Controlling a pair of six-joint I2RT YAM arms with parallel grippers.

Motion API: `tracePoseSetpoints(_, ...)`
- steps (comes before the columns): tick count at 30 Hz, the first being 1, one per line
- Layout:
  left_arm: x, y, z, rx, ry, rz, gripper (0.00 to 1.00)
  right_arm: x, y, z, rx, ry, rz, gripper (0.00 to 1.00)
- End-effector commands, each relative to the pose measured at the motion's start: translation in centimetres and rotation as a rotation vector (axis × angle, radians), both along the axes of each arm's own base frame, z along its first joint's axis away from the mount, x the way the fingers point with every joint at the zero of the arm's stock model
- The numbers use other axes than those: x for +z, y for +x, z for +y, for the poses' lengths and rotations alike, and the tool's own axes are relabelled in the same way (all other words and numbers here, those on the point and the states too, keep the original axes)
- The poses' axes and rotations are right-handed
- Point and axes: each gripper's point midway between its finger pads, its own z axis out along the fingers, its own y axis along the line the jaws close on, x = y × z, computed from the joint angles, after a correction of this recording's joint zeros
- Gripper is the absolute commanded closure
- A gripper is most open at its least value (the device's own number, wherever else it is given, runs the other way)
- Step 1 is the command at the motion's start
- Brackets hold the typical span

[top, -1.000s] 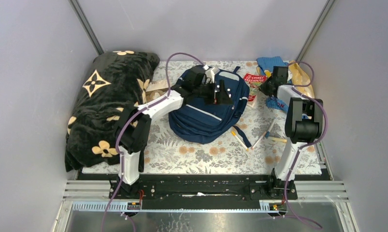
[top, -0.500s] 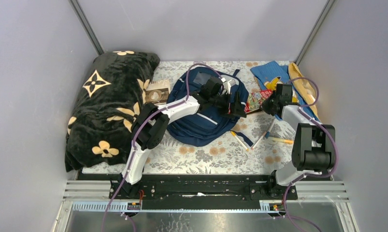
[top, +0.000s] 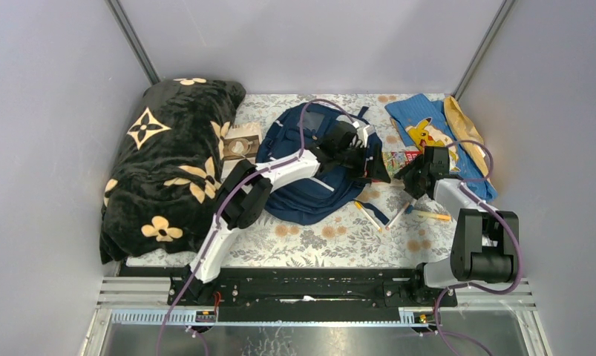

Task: Pack the student bag
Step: Pick up the book from the center of the board.

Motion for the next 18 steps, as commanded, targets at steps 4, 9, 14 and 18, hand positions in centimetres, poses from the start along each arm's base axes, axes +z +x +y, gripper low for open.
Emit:
tracePoseSetpoints(4, 1.8, 5.4, -3.7, 0.072, -0.077, -0.108, 0.02, 0.2, 1.0, 0.2, -0.178, 0.153, -0.121, 0.38)
tracePoseSetpoints(9, -1.6, 7.0, -4.2, 0.116, -0.012, -0.088, 0.03, -0.6, 2.5, -0.4, -0.255, 0.182, -0.172, 0.38)
tracePoseSetpoints(14, -4.9, 8.9, -1.8, 0.199, 0.075, -0.07, 0.03, -1.5, 3.5, -0.7, -0.303, 0.201, -0.161, 0.4)
tracePoseSetpoints(18, -5.6, 11.1, -0.8, 0.229, 0.1, -0.086, 0.03, -2.7, 3.8, -0.6, -0.324, 0.22, -0.141, 0.55)
